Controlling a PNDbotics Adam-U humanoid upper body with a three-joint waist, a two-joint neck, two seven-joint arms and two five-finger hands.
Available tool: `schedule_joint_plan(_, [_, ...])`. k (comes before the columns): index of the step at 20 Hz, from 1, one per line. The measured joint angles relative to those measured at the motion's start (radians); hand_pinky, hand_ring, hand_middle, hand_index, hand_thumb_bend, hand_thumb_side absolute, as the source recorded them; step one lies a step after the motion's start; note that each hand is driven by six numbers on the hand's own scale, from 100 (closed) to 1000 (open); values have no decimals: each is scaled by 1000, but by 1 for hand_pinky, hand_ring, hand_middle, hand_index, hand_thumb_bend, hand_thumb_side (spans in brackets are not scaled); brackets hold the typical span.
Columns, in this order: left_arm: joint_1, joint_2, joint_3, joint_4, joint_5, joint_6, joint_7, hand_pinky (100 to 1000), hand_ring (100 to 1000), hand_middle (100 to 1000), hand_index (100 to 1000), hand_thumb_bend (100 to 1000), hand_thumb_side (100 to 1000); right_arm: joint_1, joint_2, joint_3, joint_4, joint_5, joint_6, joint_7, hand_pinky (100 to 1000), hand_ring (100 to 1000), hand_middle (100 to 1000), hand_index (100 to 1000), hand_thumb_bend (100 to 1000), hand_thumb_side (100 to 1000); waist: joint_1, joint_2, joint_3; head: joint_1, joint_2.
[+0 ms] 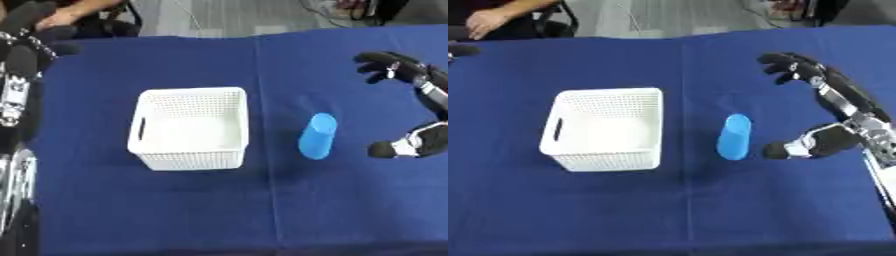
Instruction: Pick up objects on the table and place them in the box.
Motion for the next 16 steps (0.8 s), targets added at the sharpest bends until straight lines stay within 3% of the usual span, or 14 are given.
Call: schedule_joint_plan(16, [0,0,-6,0,8,-1,-8,737,776,899,942,1000,755,-69,0,69,112,8,-51,35,753,840,901,1000,907,584,1,0,5,-8,-1])
